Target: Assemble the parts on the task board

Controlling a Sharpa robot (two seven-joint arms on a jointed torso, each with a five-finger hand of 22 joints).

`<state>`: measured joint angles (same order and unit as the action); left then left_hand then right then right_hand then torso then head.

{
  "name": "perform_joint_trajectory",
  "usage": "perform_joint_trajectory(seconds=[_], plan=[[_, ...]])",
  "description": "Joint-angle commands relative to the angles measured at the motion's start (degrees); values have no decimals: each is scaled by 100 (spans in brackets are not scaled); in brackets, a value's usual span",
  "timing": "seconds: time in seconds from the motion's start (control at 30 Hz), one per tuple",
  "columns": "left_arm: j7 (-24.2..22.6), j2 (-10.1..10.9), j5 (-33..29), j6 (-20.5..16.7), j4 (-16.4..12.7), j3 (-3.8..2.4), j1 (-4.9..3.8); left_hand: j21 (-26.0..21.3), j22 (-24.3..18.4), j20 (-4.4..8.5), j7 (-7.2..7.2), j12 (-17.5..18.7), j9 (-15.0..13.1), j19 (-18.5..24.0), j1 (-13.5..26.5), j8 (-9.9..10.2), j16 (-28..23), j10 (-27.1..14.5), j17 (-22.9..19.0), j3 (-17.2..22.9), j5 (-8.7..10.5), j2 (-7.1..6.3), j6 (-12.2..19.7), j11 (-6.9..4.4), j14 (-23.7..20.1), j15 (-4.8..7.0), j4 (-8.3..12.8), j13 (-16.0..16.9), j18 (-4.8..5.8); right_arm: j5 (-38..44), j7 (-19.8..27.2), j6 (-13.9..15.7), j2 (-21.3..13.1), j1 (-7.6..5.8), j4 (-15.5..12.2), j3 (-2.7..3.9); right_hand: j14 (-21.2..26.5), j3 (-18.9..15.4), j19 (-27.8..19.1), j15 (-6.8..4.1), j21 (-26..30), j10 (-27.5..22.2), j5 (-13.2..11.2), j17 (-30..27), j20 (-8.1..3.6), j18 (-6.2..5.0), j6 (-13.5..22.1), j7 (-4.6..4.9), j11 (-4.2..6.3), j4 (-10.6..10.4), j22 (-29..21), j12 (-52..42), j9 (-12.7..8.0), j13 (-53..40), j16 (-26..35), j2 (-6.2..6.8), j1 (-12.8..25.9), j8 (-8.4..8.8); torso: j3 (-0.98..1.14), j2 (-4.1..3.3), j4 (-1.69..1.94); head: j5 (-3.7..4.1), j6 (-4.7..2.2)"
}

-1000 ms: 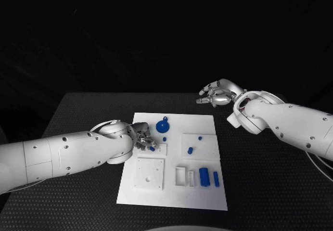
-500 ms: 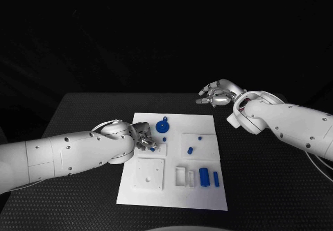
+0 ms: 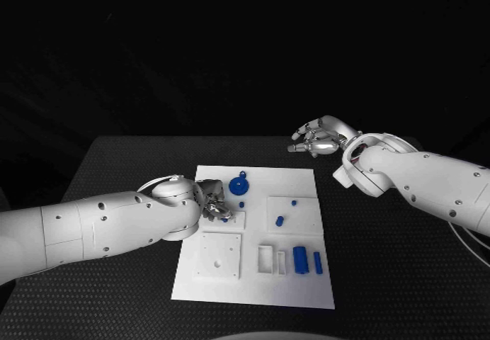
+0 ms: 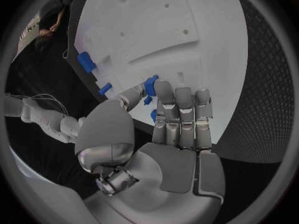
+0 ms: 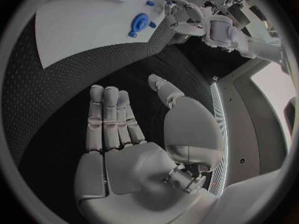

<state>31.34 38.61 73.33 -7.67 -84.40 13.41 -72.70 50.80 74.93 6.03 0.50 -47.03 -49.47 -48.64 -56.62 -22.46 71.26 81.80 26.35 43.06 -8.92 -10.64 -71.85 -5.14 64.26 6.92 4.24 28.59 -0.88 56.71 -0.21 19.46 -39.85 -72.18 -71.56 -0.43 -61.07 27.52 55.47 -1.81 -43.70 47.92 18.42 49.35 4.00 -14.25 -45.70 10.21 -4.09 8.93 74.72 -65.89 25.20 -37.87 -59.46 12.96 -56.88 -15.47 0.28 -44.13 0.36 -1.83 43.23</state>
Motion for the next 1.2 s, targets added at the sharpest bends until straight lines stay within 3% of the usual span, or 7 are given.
perform_joint_trajectory(seconds=[0.03,0.5,1.2], plan=[[-196,-117,-65,119,-77,35,67,22,43,662,18,-22,8,8,-57,26,21,-30,-7,348,-17,73,5,-119,10,36,314,-6,82,8,45,-62,6,-1,-15,3,54,-31,3,-4,27,-36,29,-6,14,-75,5,37,-15,-9,10,-25,-7,7,-35,6,42,-24,-2,-2,6,-4,-5],[-164,-118,-347,283,-14,34,65,23,42,666,18,-33,1,38,-19,31,27,-43,-23,271,-28,233,18,-124,5,36,385,-19,85,9,42,-68,1,-1,-13,3,55,-31,5,-4,30,-37,32,-9,14,-75,6,37,-15,-8,14,-29,-8,14,-38,4,40,-25,-6,4,7,6,-6],[-139,102,-314,110,-30,29,65,26,42,667,20,-34,1,43,-20,36,36,-50,-27,267,-28,259,24,-134,5,32,434,-27,84,9,43,-65,-2,-1,4,3,56,-33,7,-4,35,-39,33,-14,14,-75,7,37,-15,-8,20,-36,-9,24,-41,5,40,-27,-18,2,16,25,-5]])
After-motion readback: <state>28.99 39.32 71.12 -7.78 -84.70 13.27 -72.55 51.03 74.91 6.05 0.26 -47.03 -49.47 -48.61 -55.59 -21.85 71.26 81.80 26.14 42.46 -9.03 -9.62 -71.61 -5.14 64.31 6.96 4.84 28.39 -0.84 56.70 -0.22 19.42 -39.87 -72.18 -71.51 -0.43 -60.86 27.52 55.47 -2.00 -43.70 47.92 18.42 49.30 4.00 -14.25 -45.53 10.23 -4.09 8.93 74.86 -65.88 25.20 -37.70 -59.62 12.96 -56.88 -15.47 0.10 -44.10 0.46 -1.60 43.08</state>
